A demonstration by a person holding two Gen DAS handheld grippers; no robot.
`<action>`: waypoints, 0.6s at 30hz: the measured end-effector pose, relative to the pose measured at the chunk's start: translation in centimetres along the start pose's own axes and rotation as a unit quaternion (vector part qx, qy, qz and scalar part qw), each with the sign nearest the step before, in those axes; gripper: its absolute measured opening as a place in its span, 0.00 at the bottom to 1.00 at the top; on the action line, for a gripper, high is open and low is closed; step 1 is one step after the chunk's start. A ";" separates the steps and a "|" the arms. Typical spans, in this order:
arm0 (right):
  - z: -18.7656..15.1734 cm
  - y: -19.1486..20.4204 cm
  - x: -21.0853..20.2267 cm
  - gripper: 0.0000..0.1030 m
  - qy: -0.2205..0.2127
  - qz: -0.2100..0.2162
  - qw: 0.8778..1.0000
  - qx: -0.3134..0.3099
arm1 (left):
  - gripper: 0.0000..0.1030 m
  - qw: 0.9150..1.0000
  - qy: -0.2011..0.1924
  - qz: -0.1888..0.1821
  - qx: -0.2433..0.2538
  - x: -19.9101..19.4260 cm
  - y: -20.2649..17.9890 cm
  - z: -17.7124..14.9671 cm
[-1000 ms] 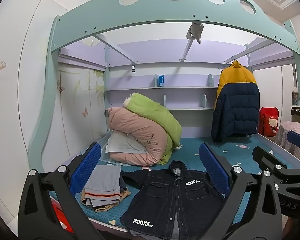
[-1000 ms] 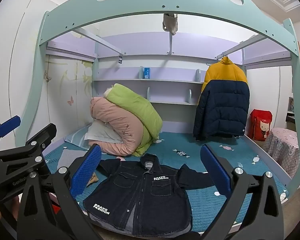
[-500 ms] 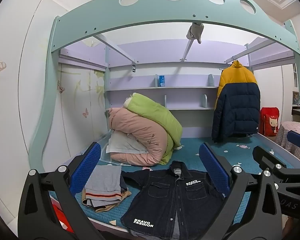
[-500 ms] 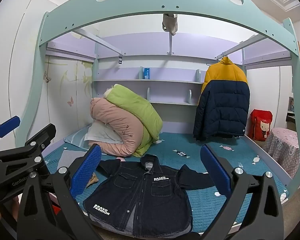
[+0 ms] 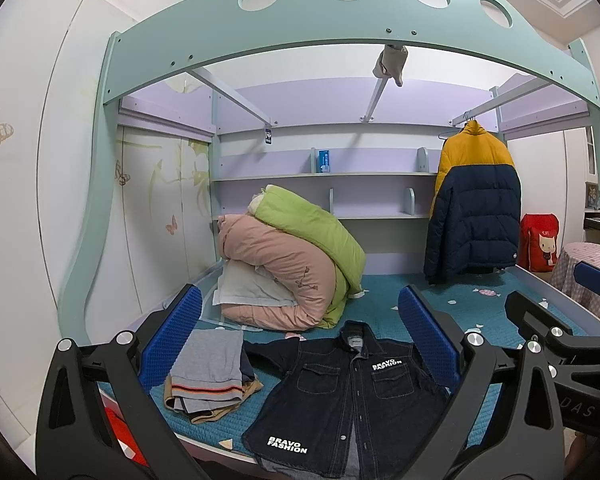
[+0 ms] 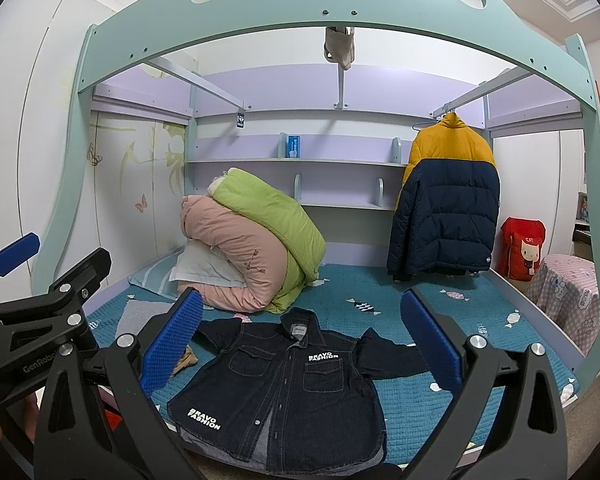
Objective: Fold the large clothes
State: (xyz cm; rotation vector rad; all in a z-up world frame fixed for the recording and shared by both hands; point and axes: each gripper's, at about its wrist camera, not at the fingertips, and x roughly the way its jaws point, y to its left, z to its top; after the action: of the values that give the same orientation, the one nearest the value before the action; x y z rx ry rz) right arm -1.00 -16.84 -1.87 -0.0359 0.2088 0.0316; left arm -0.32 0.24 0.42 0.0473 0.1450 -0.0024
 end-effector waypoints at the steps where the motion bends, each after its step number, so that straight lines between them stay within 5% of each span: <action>1: 0.0 0.0 0.0 0.93 0.000 0.000 1.000 0.000 | 0.96 1.000 0.000 0.000 0.000 0.0 0.0 0.0; 18: 0.1 0.0 0.2 0.93 0.001 -0.001 1.000 0.002 | 0.96 1.000 0.001 0.001 0.001 0.4 0.8 -0.3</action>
State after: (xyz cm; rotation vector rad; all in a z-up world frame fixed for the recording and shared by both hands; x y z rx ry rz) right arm -0.81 -16.83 -1.81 -0.0312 0.2101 0.0284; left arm 0.06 1.10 0.08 0.0494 0.1464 -0.0014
